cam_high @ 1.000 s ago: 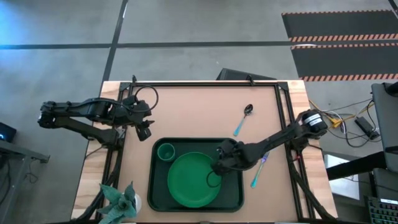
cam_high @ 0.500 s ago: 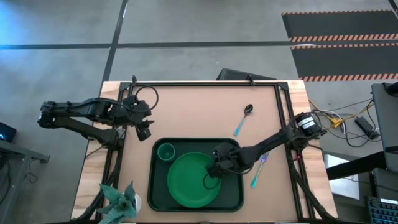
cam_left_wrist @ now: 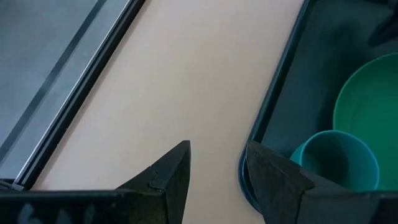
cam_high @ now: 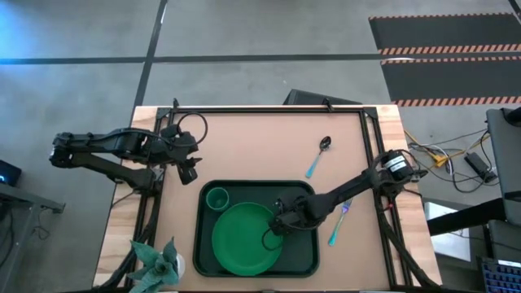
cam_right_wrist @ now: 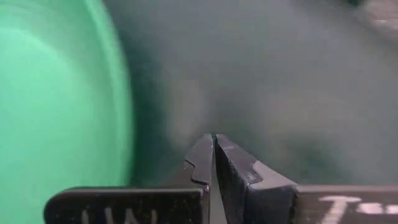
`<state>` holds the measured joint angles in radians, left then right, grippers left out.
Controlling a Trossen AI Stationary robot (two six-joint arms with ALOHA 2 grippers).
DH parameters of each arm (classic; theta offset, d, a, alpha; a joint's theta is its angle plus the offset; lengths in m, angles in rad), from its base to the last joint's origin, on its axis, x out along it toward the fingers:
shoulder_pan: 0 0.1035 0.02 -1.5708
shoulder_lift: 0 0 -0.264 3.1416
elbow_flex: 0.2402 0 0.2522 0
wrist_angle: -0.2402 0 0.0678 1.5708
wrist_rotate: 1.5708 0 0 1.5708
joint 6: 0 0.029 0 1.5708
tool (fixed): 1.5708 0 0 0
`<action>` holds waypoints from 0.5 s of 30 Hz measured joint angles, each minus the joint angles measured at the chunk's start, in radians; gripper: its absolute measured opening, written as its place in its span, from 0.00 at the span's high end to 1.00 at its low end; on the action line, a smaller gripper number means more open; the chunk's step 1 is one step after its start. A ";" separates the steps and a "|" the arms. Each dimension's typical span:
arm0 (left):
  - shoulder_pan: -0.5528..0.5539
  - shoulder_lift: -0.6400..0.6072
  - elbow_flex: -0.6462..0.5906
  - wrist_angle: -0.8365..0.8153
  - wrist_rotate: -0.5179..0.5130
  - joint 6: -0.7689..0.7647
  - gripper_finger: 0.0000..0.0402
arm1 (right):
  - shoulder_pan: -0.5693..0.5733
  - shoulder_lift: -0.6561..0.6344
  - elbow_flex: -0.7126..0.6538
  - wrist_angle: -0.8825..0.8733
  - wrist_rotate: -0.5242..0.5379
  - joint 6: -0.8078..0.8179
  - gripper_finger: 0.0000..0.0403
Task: Pick and place plate/cup/fork/spoon on tray
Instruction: Put the green plate on the dark green tray, then put the blue spoon on the dark green tray
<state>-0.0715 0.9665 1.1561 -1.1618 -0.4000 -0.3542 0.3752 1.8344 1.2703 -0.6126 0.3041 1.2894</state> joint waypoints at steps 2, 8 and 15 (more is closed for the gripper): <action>0.000 0.000 0.000 0.000 0.000 0.000 0.65 | 0.000 -0.027 0.027 -0.104 0.002 0.022 0.98; 0.000 0.000 0.000 0.000 0.000 0.000 0.65 | 0.007 -0.121 0.076 -0.285 0.038 0.055 0.98; 0.000 0.000 0.000 0.001 0.000 0.000 0.65 | -0.043 -0.241 0.053 -0.419 0.150 0.181 0.98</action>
<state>-0.0711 0.9665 1.1557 -1.1610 -0.4000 -0.3543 0.3321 1.5937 1.3235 -1.0312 0.4543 1.4705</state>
